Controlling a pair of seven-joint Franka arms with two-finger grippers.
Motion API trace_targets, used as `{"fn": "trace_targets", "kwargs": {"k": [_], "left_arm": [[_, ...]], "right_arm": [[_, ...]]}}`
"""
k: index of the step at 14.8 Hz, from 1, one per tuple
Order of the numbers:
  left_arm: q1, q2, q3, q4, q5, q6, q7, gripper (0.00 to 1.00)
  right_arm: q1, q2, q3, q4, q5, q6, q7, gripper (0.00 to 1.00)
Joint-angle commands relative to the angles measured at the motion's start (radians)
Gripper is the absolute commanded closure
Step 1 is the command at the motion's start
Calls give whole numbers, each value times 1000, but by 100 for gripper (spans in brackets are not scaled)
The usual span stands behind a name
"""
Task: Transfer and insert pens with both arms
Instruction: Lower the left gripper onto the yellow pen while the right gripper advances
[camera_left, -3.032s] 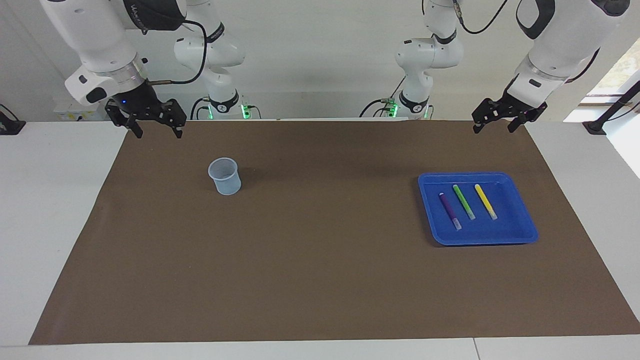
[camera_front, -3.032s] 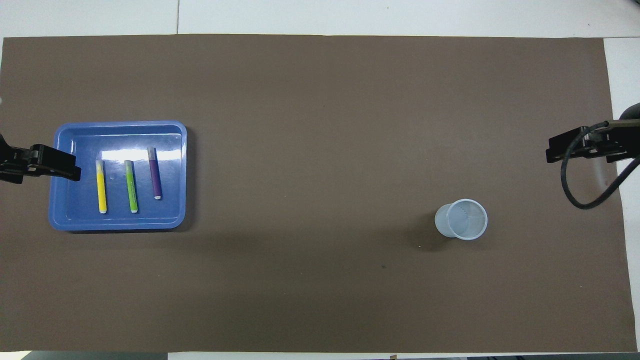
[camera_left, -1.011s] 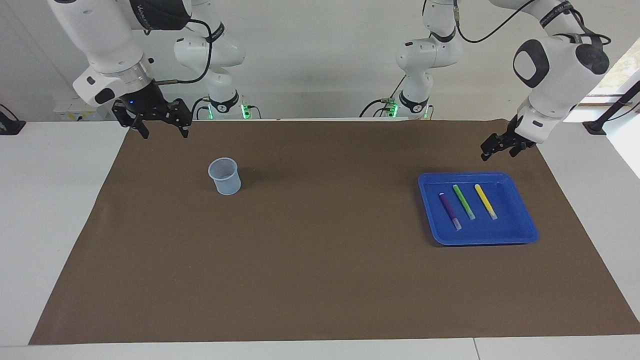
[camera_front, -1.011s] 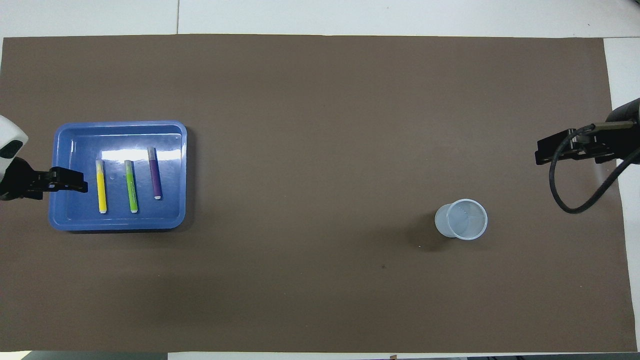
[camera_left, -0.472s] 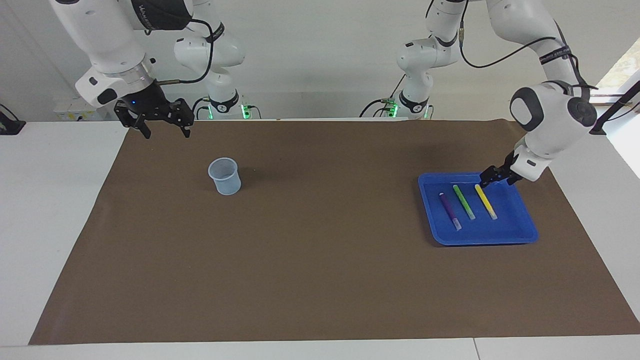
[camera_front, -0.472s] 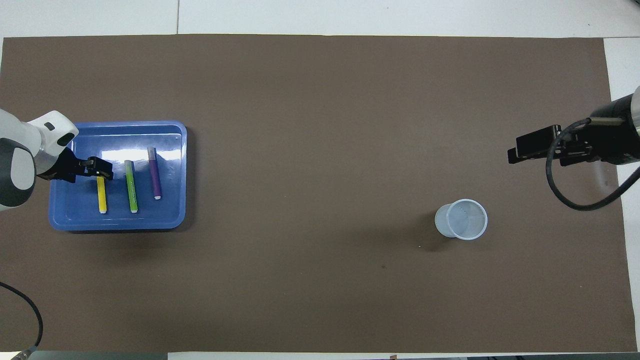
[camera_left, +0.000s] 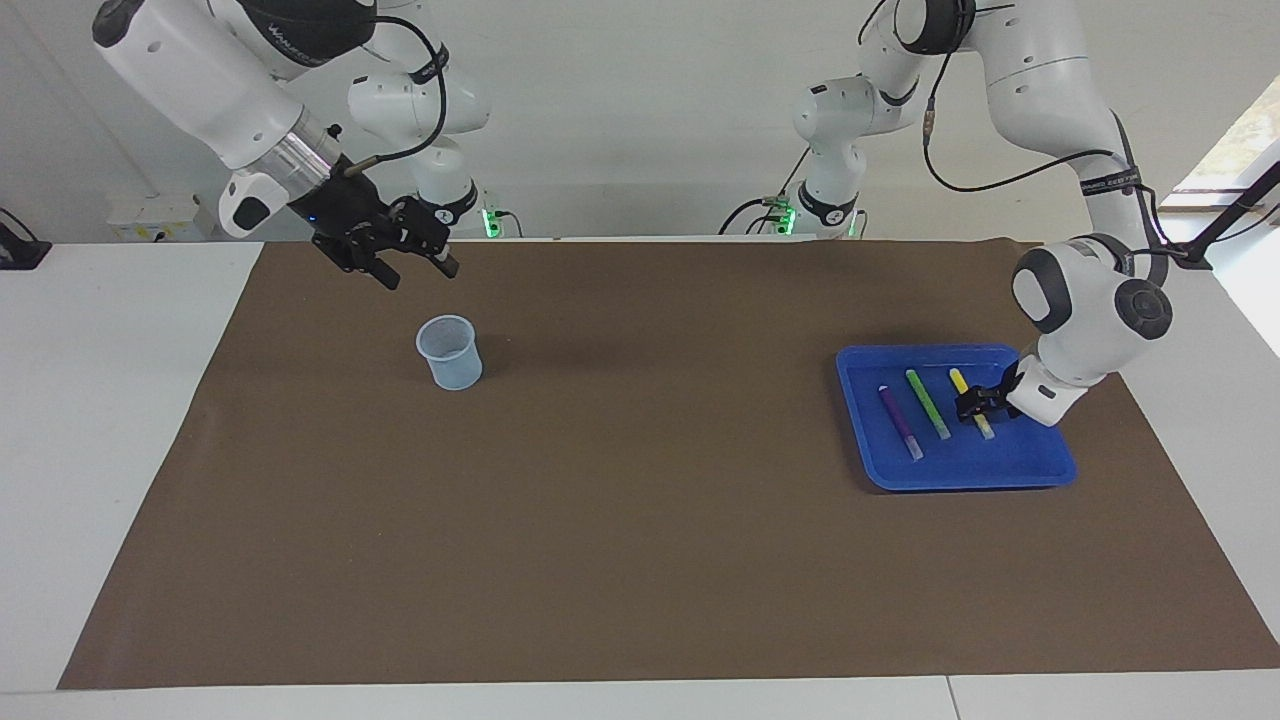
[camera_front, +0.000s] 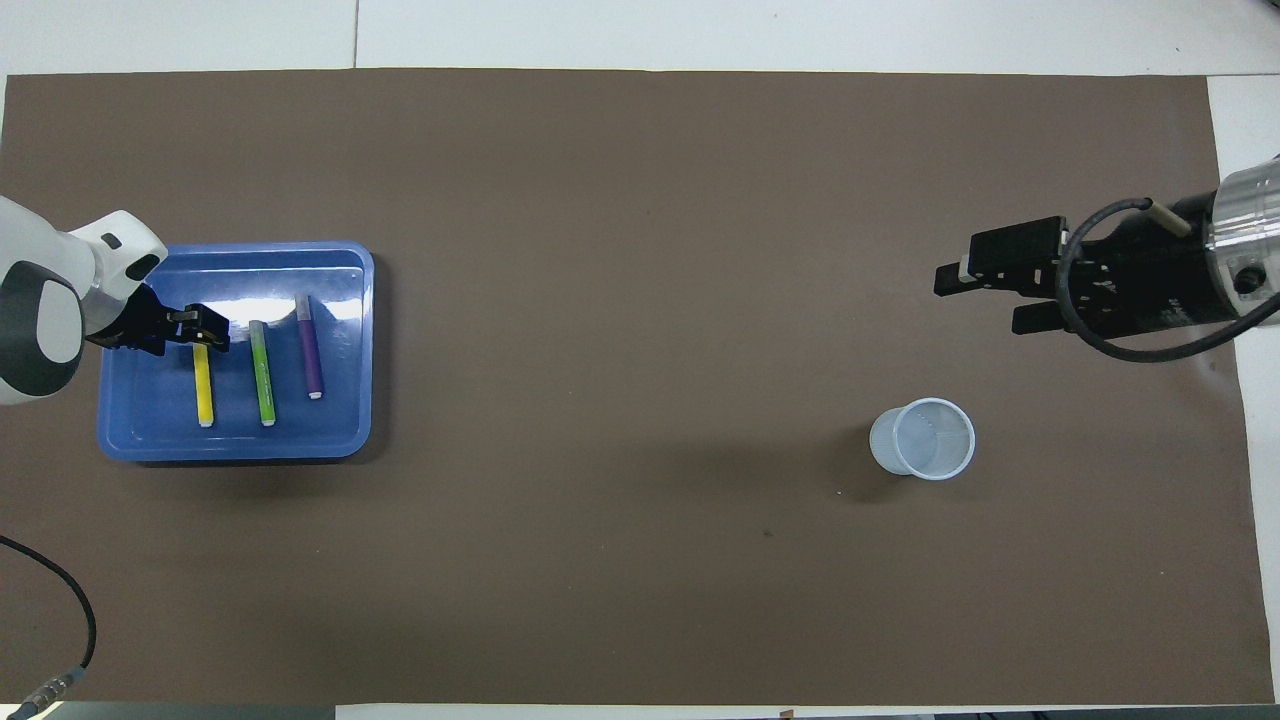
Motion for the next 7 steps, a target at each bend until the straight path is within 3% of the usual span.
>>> {"fn": "trace_targets", "kwargs": {"k": [1, 5, 7], "left_arm": [[5, 10, 1, 11, 22, -20, 7, 22], [10, 7, 1, -10, 20, -5, 7, 35], [10, 5, 1, -26, 19, 12, 7, 54]], "right_arm": [[37, -53, 2, -71, 35, 57, 97, 0], [91, -53, 2, -77, 51, 106, 195, 0], [96, -57, 2, -93, 108, 122, 206, 0]]}}
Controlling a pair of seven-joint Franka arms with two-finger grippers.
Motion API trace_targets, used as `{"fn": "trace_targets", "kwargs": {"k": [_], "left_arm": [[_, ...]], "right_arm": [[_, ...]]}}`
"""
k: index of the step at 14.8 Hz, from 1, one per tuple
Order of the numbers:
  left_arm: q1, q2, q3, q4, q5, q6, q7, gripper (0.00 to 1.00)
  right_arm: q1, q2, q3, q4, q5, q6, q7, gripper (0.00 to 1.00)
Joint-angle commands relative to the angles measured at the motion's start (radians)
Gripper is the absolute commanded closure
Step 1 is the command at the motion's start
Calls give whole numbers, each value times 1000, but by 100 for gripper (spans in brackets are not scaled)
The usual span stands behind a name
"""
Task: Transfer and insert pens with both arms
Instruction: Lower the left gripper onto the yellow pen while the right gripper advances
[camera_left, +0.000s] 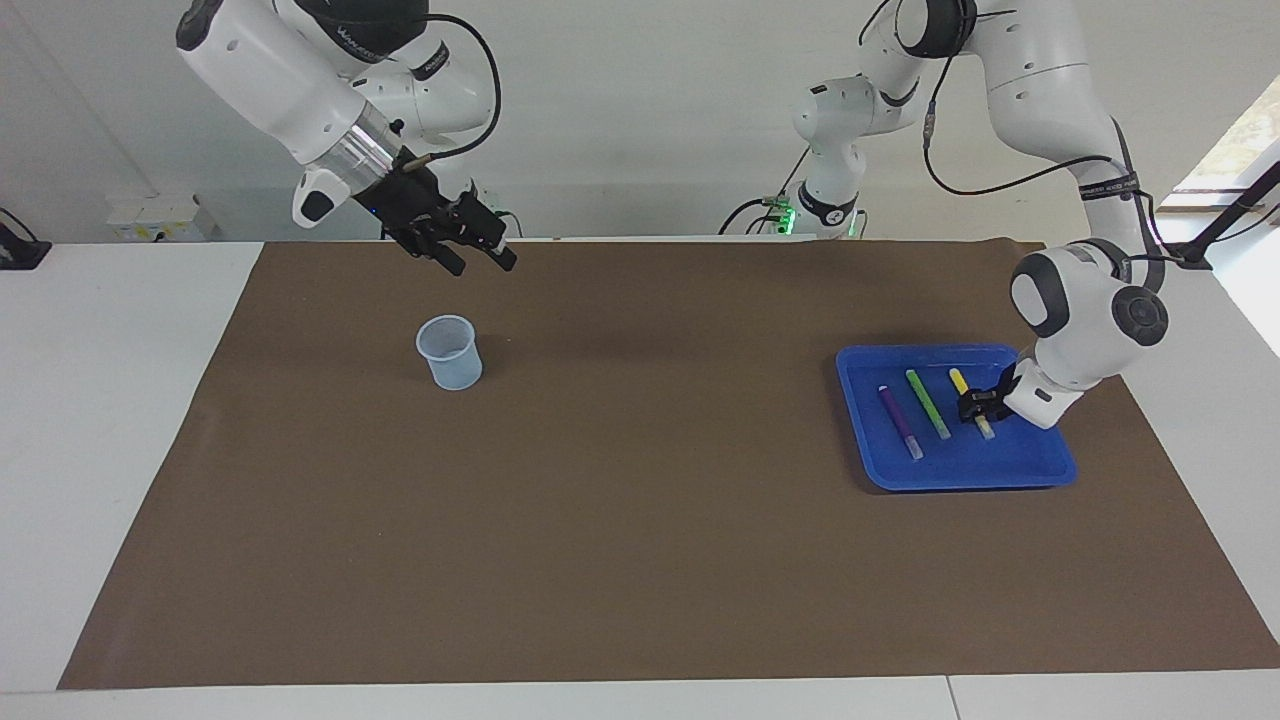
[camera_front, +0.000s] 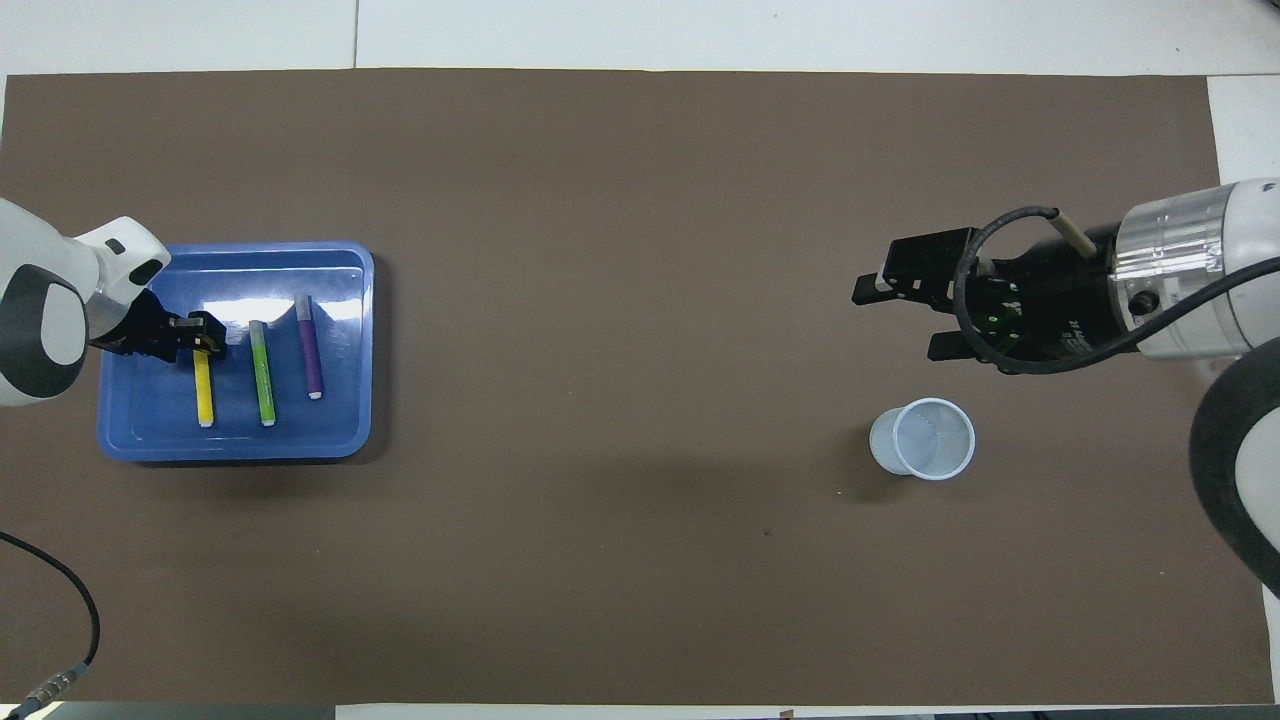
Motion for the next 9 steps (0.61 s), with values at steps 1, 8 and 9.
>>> {"fn": "trace_targets", "kwargs": {"k": [1, 8, 9], "left_arm": [[6, -1, -1, -14, 19, 9, 7, 65], [5, 1, -1, -3, 19, 7, 7, 100], [5, 1, -1, 6, 19, 1, 7, 100]], "right_arm": [[-3, -30, -1, -44, 54, 30, 15, 0], [-3, -38, -1, -58, 54, 38, 16, 0], [-3, -38, -1, -59, 54, 38, 18, 0]]}}
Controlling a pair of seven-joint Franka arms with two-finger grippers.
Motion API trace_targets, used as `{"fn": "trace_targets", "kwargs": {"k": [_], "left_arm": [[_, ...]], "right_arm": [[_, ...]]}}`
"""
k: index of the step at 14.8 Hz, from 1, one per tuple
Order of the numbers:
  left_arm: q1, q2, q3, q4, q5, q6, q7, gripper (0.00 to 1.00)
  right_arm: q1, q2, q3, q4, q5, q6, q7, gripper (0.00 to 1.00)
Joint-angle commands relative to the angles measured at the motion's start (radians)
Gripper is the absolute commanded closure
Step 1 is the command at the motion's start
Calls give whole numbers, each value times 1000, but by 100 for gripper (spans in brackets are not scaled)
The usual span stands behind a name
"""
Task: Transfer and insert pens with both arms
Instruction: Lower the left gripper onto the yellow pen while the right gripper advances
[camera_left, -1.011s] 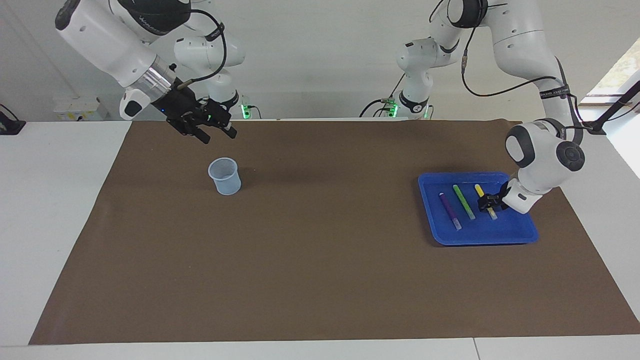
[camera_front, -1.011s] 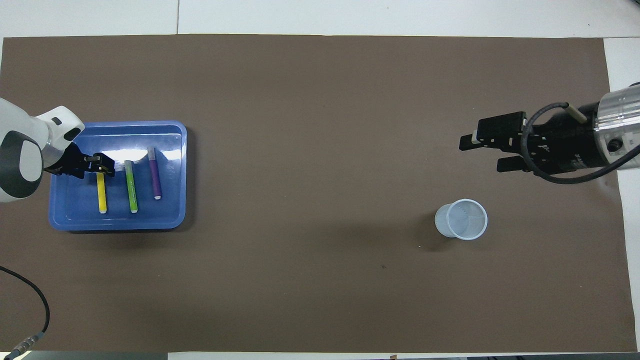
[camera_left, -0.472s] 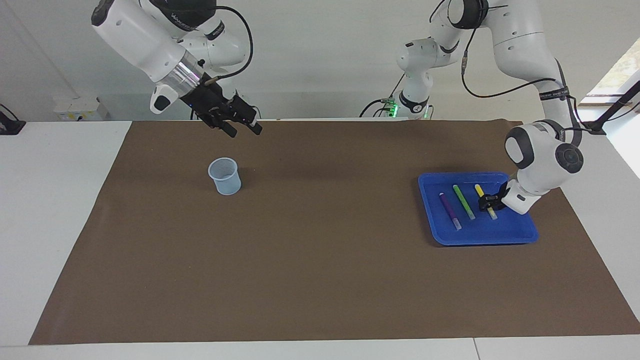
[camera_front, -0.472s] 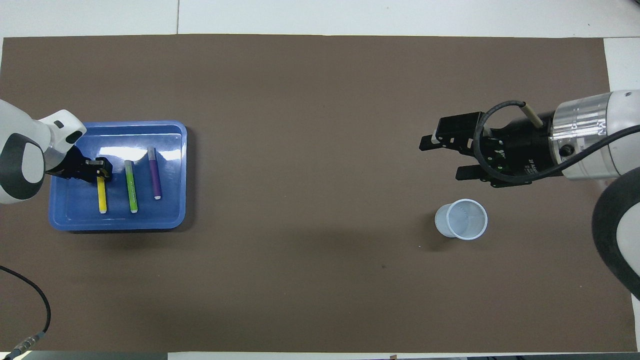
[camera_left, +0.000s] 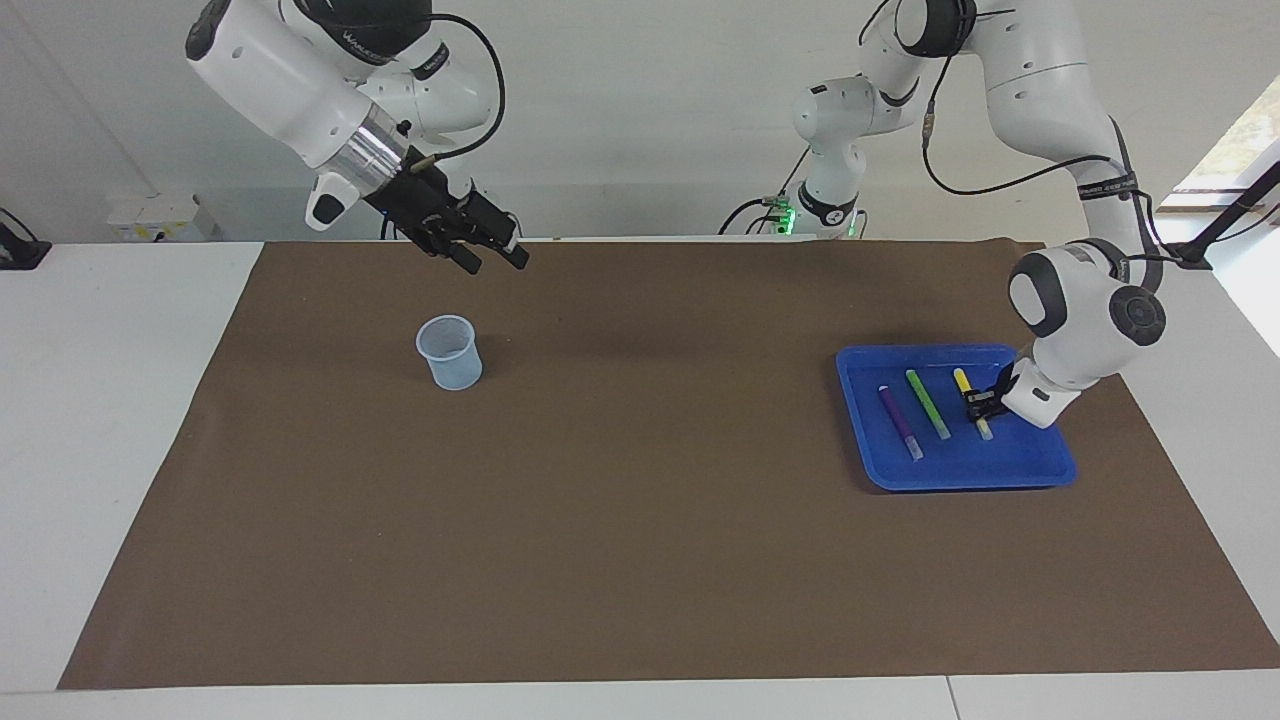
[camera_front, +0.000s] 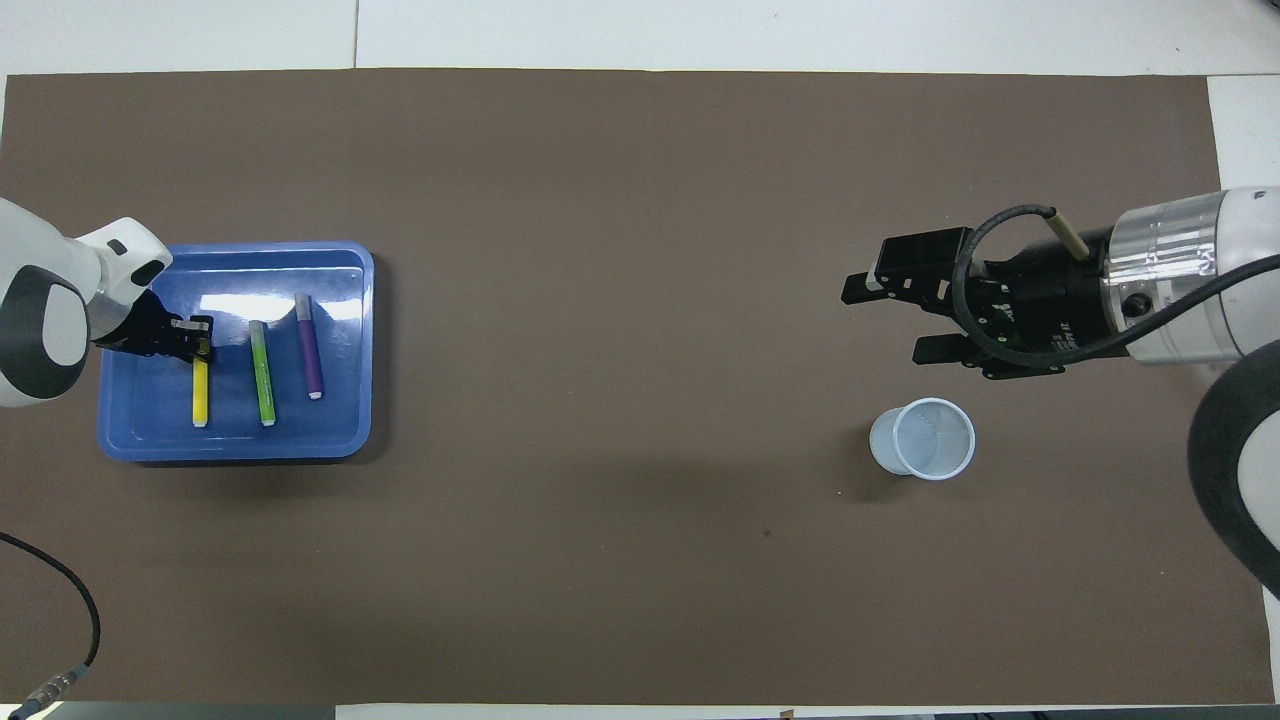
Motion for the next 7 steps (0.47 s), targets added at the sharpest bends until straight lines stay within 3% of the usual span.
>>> {"fn": "trace_targets", "kwargs": {"k": [1, 4, 7], "left_arm": [[1, 6, 1, 18, 13, -9, 3, 100], [-9, -5, 1, 102, -41, -125, -34, 100], [-48, -37, -7, 219, -79, -309, -250, 100]], "right_arm": [[-5, -27, 3, -35, 27, 24, 11, 0], [-3, -27, 3, -35, 30, 29, 12, 0], [0, -27, 3, -35, 30, 47, 46, 0]]}}
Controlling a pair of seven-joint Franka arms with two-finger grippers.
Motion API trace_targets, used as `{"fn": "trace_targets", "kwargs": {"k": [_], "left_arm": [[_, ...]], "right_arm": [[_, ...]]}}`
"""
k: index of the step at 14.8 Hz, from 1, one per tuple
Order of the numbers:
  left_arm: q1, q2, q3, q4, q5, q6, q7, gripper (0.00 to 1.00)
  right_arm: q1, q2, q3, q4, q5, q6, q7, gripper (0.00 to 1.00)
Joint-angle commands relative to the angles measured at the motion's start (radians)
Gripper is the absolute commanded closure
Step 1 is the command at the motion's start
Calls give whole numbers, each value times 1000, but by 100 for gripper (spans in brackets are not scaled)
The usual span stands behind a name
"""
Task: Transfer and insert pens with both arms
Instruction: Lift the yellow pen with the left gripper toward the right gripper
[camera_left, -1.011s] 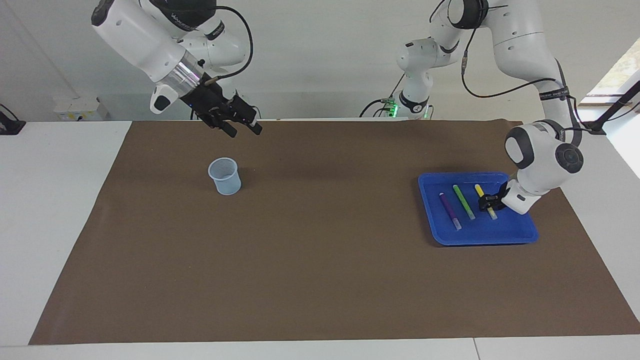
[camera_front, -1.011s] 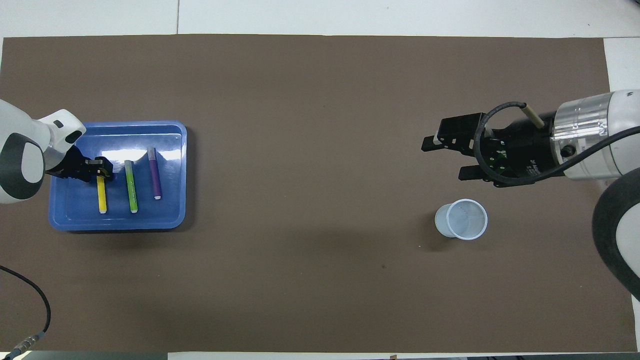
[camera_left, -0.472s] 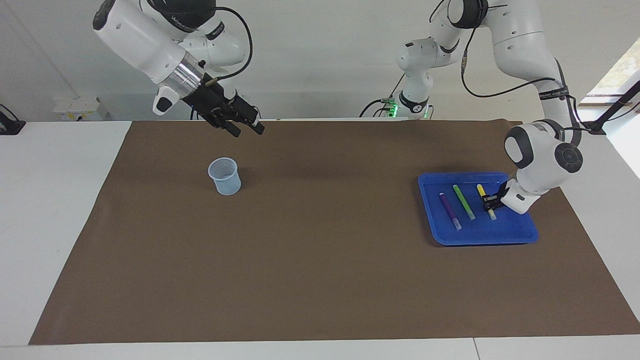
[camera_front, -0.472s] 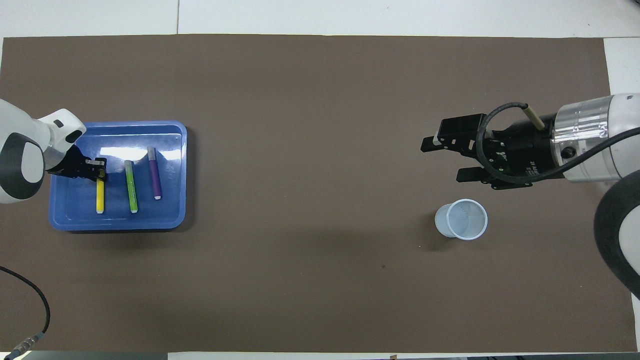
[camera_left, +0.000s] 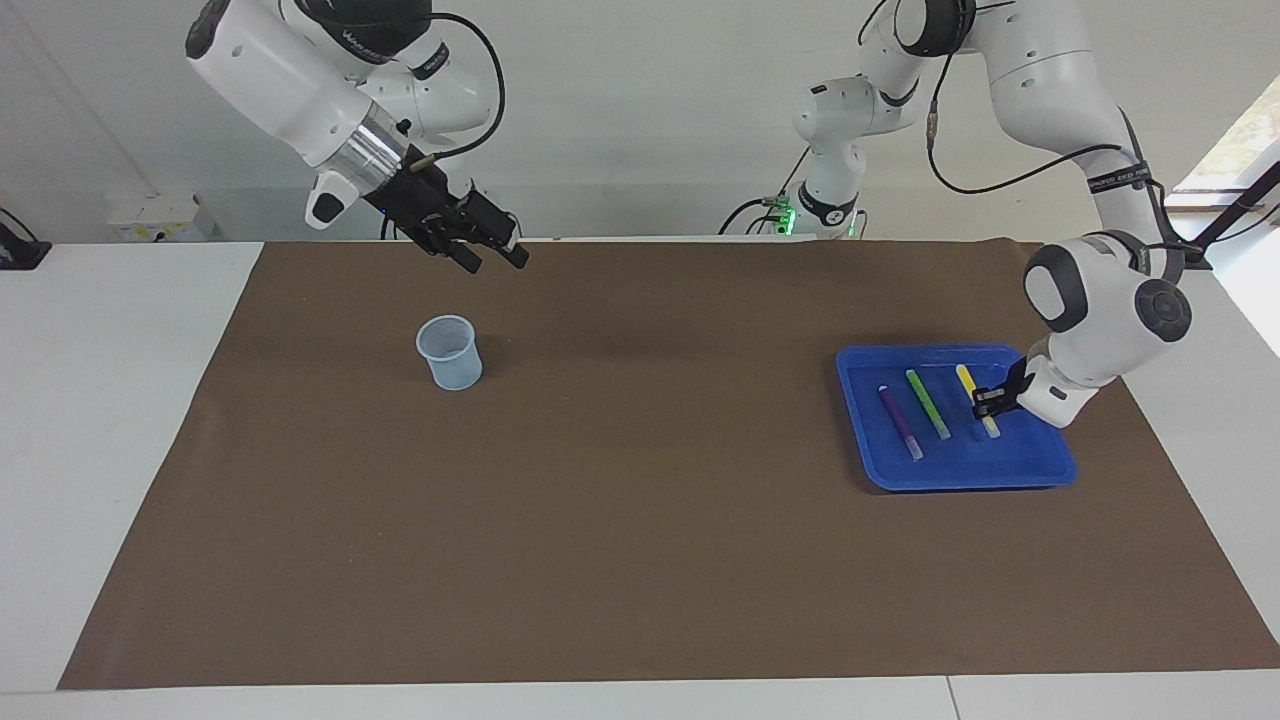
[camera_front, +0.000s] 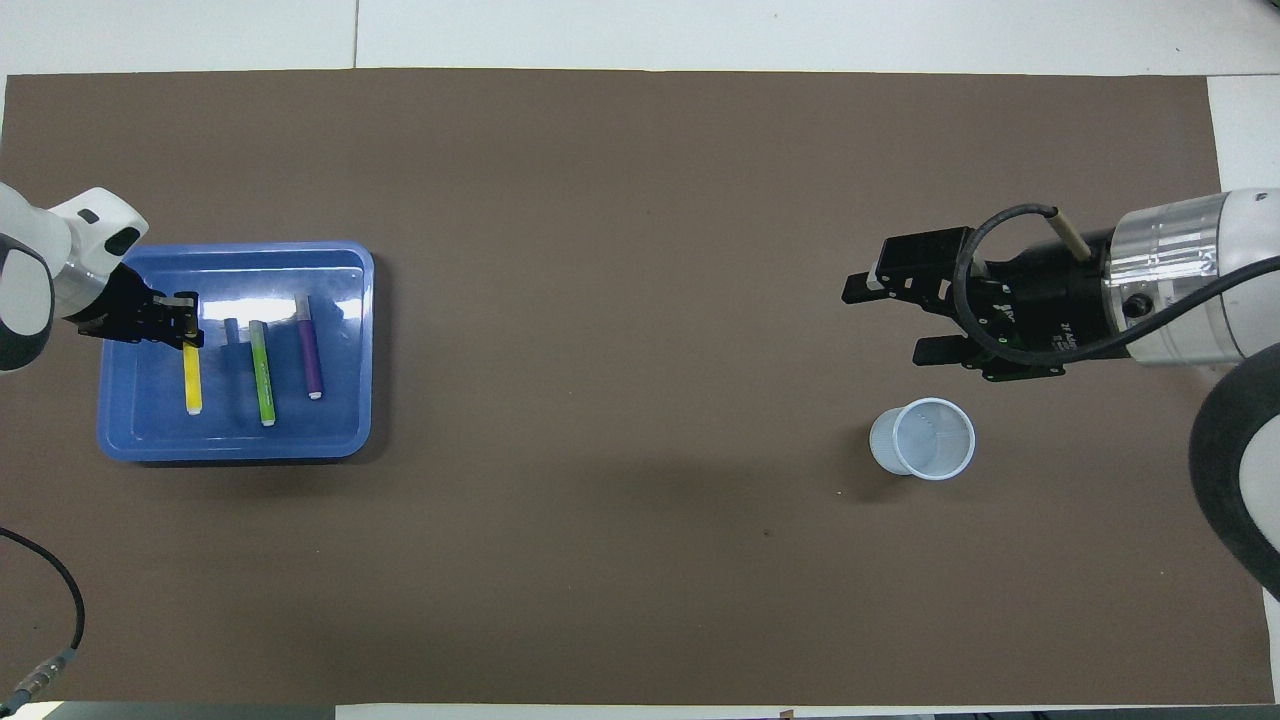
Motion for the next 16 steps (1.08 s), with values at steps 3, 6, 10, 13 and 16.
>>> {"fn": "trace_targets", "kwargs": {"k": [3, 6, 10, 13, 16], "left_arm": [[-98, -76, 2, 152, -176, -247, -391, 100], [-158, -152, -2, 151, -323, -280, -771, 100], [-239, -222, -2, 114, -518, -266, -1148, 100], [-305, -277, -2, 42, -694, -252, -1255, 100], [-371, -355, -2, -102, -825, -166, -1274, 100]], "right_arm": [[24, -25, 5, -34, 29, 60, 62, 0], [57, -25, 5, -42, 31, 104, 102, 0], [92, -27, 5, -47, 101, 129, 140, 0], [145, -22, 6, -45, 126, 214, 238, 0], [250, -15, 6, -48, 124, 371, 399, 0]]}}
